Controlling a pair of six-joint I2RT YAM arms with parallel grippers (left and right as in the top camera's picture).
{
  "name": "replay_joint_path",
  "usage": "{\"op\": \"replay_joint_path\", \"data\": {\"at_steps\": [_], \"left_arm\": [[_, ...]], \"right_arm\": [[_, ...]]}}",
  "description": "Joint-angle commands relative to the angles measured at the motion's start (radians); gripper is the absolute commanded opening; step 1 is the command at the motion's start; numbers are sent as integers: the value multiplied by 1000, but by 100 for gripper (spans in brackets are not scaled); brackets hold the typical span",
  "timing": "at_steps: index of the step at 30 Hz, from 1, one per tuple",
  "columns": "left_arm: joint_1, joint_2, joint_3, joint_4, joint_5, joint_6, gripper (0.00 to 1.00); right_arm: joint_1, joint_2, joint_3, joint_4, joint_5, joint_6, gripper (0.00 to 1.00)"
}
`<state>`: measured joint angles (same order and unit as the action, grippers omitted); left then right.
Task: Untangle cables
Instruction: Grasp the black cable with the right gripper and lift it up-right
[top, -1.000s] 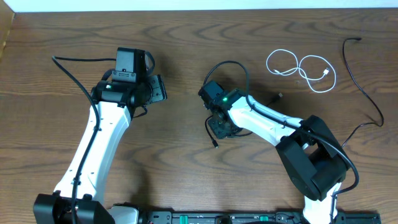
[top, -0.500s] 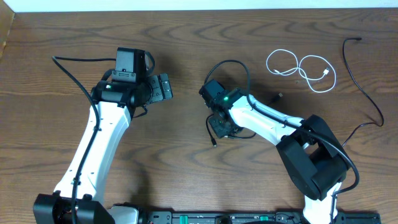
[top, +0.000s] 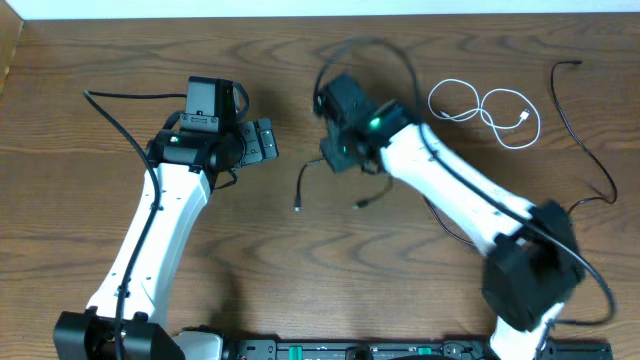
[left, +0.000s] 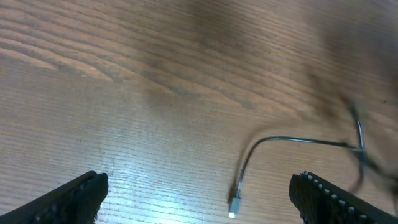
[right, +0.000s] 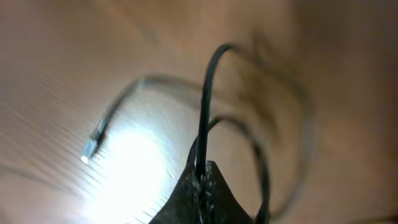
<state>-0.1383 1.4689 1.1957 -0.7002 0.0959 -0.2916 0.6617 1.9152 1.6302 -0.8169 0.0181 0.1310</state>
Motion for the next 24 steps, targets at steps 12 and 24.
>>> {"op": "replay_joint_path", "data": {"at_steps": [12,24], "left_arm": [[2,-4,0,-3,-2,-1,98],[2,-4,0,-3,-2,-1,98]], "right_arm": [[-16,-270,180,39,156,-121,1],[-150,-281,180,25,-150,-6,1]]}}
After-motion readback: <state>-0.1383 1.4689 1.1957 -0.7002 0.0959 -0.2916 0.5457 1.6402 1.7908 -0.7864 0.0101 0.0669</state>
